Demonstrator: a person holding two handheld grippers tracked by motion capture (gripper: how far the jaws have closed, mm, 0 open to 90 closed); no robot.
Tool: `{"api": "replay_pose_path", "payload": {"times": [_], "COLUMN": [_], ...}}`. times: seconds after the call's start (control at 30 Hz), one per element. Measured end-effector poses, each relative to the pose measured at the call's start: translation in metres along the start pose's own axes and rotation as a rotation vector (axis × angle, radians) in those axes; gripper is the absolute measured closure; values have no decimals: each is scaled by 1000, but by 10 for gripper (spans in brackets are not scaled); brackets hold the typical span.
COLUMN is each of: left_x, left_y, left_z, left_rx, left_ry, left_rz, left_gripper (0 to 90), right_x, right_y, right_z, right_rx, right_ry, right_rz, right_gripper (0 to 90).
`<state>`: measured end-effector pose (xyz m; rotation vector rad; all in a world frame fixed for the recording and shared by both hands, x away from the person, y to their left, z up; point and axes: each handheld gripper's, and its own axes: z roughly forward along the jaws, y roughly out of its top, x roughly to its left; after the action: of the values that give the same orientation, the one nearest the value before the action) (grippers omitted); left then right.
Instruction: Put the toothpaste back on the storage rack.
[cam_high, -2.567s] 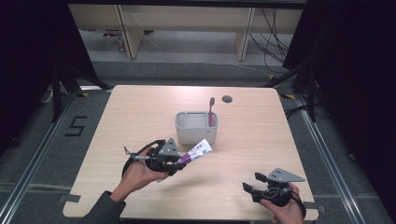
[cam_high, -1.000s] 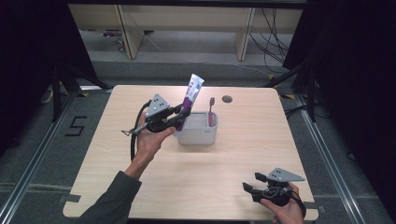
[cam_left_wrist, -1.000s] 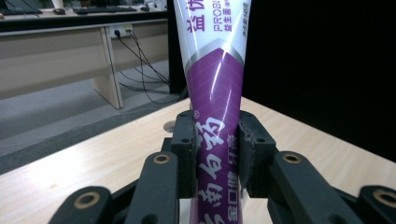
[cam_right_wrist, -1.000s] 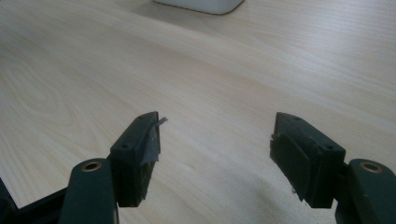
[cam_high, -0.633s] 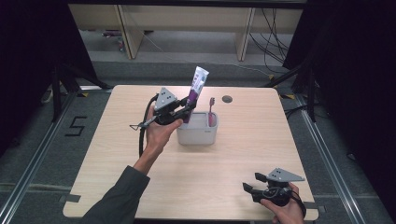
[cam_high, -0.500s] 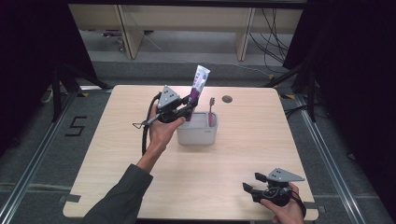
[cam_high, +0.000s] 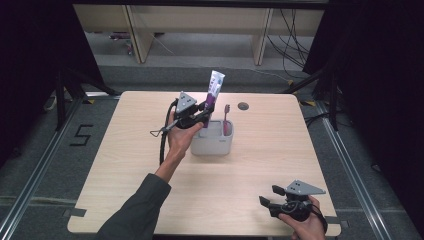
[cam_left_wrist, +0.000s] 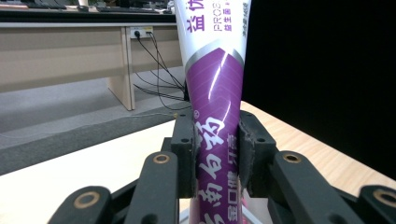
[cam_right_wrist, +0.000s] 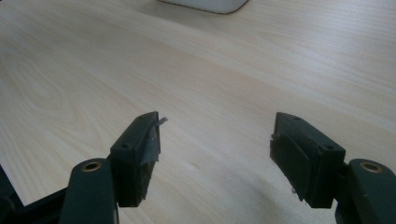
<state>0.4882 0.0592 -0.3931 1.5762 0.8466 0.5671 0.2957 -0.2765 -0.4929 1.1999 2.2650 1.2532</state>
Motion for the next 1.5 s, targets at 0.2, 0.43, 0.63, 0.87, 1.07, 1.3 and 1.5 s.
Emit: {"api": "replay_pose_path", "payload": {"times": [0.2,0.43,0.63,0.87,1.07,1.3,1.5], "left_x": [1,-1,-3,-3,-1,-2,-3], "left_y": [-6,-11,-16,-23,-30,-37,-39], "left_z": [6,13,17,21,24,27,27], "left_rx": [7,15,25,39,59,91,115], "left_ry": [-1,0,-9,-3,6,13,27], "left_rz": [-7,1,10,-2,1,12,33], "left_gripper": [707,706,705,704,700,696,678], "right_x": [0,0,2,0,1,3,3], "right_y": [0,0,0,0,0,0,0], "right_z": [0,0,1,0,1,1,1], "right_rx": [1,1,1,4,7,16,17], "right_ry": [1,1,16,5,12,23,22], "right_rz": [-1,-1,28,-3,-5,25,10], "right_gripper": [338,338,338,338,338,338,338]}}
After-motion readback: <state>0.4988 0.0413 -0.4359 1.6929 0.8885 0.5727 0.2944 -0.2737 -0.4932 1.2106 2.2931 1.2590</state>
